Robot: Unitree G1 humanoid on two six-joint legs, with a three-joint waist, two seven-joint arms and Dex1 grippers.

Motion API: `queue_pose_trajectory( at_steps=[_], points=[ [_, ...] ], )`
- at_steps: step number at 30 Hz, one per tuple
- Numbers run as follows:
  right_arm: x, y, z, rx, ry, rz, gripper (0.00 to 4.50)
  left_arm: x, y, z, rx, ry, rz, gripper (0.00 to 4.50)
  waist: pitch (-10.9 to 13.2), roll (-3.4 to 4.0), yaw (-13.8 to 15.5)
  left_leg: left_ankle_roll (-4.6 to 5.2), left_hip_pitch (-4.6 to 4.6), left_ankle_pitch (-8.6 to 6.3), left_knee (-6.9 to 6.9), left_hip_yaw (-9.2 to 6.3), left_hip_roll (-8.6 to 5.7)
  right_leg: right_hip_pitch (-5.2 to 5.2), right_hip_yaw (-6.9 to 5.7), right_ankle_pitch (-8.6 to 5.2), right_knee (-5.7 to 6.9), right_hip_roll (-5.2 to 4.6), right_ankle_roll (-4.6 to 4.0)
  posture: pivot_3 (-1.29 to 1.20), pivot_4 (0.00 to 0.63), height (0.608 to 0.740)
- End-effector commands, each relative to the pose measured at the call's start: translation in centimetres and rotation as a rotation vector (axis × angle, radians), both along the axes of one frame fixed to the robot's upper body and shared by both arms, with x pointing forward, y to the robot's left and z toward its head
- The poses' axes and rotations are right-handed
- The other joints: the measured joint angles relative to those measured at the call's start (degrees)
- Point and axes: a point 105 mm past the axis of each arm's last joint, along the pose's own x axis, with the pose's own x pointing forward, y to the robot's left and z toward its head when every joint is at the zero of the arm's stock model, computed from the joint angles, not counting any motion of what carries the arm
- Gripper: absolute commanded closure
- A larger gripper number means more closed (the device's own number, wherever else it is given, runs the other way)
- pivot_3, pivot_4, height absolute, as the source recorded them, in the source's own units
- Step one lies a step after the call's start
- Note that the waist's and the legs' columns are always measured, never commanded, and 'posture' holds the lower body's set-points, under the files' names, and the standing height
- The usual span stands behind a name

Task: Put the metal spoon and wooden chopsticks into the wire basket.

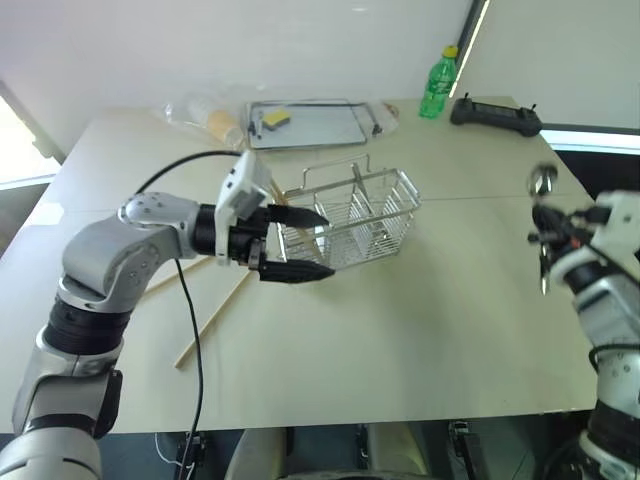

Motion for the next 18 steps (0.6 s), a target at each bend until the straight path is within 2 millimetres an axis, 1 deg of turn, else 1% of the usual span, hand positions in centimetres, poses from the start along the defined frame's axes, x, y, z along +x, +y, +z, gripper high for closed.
queue_pose_trajectory(
  at_steps=[1,2,6,7,9,12,18],
  points=[
    [0.7,6.6,4.1,0.041,-0.137,0.226,4.46,0.5,0.8,2.6,-0.06,-0.091,0.063,0.0,0.0,-0.06,-0.2,0.0,0.03,0.0,0.0,-0.01,0.01,-0.03,0.0,-0.01,0.13,0.01,0.01,0.0,0.15,0.703],
    [1.2,8.2,5.0,0.053,-0.164,0.271,4.46,0.6,0.9,2.9,-0.069,-0.101,0.08,0.0,0.0,-0.06,-0.2,0.0,0.01,0.0,0.0,-0.01,0.01,-0.11,0.01,-0.01,0.21,0.01,0.0,0.0,0.15,0.703],
    [3.0,11.9,6.7,0.114,-0.199,0.369,4.46,1.1,1.5,3.4,-0.081,-0.121,0.13,0.0,0.0,-0.12,0.3,-0.02,-0.03,0.02,-0.02,-0.1,-0.01,-0.2,-0.01,-0.01,0.37,0.02,-0.01,0.0,0.15,0.703],
    [3.3,12.8,6.9,0.119,-0.205,0.392,4.46,1.1,1.7,3.5,-0.081,-0.124,0.14,0.0,0.0,-0.13,0.3,-0.05,-0.06,0.03,-0.01,-0.11,-0.04,-0.21,-0.01,-0.01,0.36,0.0,-0.01,0.0,0.15,0.703],
    [3.8,13.9,7.0,0.123,-0.208,0.421,4.46,1.2,2.0,3.6,-0.081,-0.13,0.153,0.0,0.0,-0.14,0.3,-0.07,-0.1,0.05,-0.01,-0.08,-0.12,-0.21,0.0,0.0,0.32,-0.08,0.0,0.0,0.15,0.703],
    [4.4,15.0,6.7,0.112,-0.217,0.451,4.46,1.1,2.3,3.8,-0.082,-0.136,0.166,0.0,0.0,-0.14,0.1,-0.08,-0.11,0.05,-0.01,-0.04,-0.17,-0.21,0.02,0.0,0.32,-0.13,0.02,0.0,0.15,0.703],
    [6.3,15.0,6.4,0.154,-0.253,0.399,4.46,0.8,2.5,4.1,-0.094,-0.141,0.185,0.0,0.0,-0.13,-0.1,-0.18,-0.04,0.11,-0.18,-0.05,-0.1,-0.32,0.02,0.0,0.42,-0.04,0.02,0.0,0.15,0.703]
  ],
)
